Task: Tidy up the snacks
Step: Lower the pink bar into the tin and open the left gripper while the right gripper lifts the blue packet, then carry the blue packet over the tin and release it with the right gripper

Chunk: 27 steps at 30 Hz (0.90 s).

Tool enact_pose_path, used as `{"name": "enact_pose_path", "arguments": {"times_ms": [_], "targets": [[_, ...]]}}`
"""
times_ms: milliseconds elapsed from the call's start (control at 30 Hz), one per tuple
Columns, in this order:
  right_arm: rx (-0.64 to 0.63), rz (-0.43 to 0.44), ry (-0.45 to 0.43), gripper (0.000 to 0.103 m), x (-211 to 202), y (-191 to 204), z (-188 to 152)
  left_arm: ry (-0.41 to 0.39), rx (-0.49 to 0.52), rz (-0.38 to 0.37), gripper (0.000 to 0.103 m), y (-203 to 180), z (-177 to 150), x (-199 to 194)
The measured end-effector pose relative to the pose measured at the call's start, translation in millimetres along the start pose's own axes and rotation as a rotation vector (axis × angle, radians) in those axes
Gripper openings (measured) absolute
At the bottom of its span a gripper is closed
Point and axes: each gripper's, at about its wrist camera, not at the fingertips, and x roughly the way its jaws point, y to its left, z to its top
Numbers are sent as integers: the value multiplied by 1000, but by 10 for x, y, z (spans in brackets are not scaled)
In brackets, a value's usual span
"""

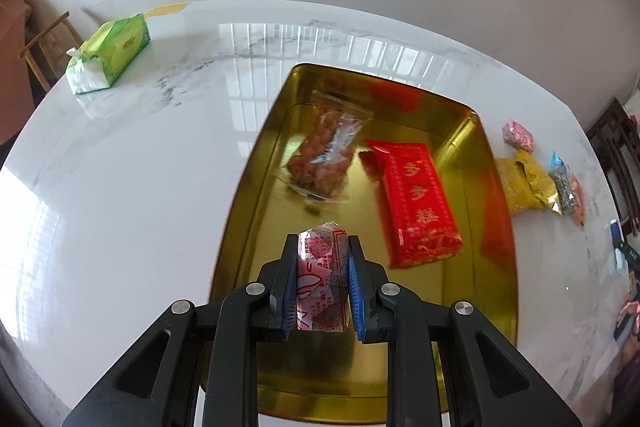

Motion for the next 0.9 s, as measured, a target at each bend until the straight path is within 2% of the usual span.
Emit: {"name": "enact_pose_path", "arguments": {"times_ms": [500, 600, 733, 900], "targets": [[-1, -2, 1, 50, 2, -9, 1, -3, 15, 3, 24, 96, -4, 105], [-3, -4, 1, 50, 3, -6, 1, -19, 33, 20, 28, 73, 9, 80], [-1, -2, 1, 50, -4, -8, -2, -39, 33, 14, 40, 62, 17, 13], [-1, -2, 0, 49, -7, -11, -4, -135, 43, 45, 43, 51, -46, -175]]}}
